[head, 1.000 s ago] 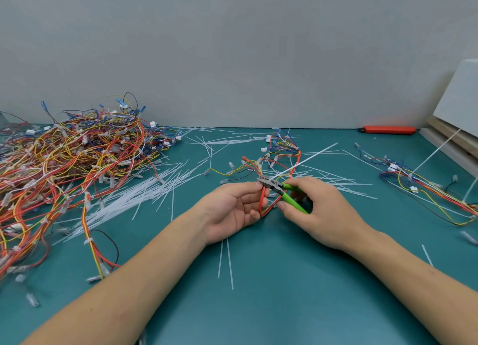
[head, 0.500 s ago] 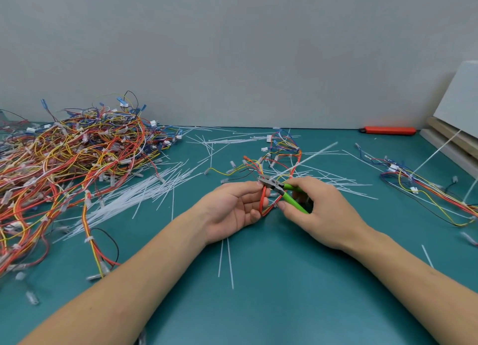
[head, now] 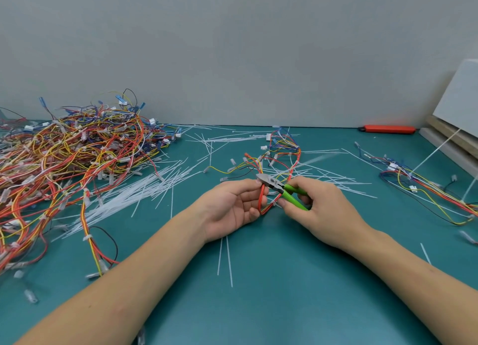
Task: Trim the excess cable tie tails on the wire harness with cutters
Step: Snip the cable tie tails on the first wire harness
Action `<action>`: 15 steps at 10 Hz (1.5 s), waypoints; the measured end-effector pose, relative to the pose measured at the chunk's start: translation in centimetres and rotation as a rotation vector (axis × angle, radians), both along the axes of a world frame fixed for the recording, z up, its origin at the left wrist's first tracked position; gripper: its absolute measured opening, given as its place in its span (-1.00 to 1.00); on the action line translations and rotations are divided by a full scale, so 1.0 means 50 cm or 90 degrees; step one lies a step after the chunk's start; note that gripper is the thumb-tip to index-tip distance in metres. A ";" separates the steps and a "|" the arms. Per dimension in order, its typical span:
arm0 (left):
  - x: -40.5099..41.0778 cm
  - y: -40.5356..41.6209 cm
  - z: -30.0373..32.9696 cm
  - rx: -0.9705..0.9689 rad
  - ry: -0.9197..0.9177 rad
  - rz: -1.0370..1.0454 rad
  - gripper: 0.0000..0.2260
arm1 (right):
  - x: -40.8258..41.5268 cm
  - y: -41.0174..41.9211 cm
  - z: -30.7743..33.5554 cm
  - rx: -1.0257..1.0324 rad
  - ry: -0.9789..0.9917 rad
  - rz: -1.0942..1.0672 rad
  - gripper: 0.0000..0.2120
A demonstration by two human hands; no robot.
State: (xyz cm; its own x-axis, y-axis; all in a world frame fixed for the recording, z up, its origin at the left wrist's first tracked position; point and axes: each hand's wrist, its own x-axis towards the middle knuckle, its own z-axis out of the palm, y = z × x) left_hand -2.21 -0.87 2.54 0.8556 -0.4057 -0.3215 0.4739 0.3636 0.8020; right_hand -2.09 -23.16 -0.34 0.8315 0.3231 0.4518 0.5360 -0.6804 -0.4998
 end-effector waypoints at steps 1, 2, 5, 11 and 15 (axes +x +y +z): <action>-0.001 0.000 0.001 0.003 -0.002 0.001 -0.89 | 0.000 -0.001 -0.002 -0.003 -0.002 0.002 -0.81; -0.001 -0.001 0.000 0.005 -0.005 0.006 -0.79 | 0.000 -0.001 -0.003 0.005 0.008 0.001 -0.72; -0.003 -0.001 0.003 0.008 -0.005 0.004 -0.82 | 0.000 0.000 -0.001 0.004 0.011 0.007 -0.60; -0.006 -0.002 0.005 0.018 -0.006 0.015 -0.71 | 0.002 -0.001 -0.003 0.000 0.030 0.000 -0.54; -0.004 -0.002 0.005 0.013 0.002 0.020 -0.77 | 0.006 -0.003 -0.005 0.005 0.018 0.007 -0.79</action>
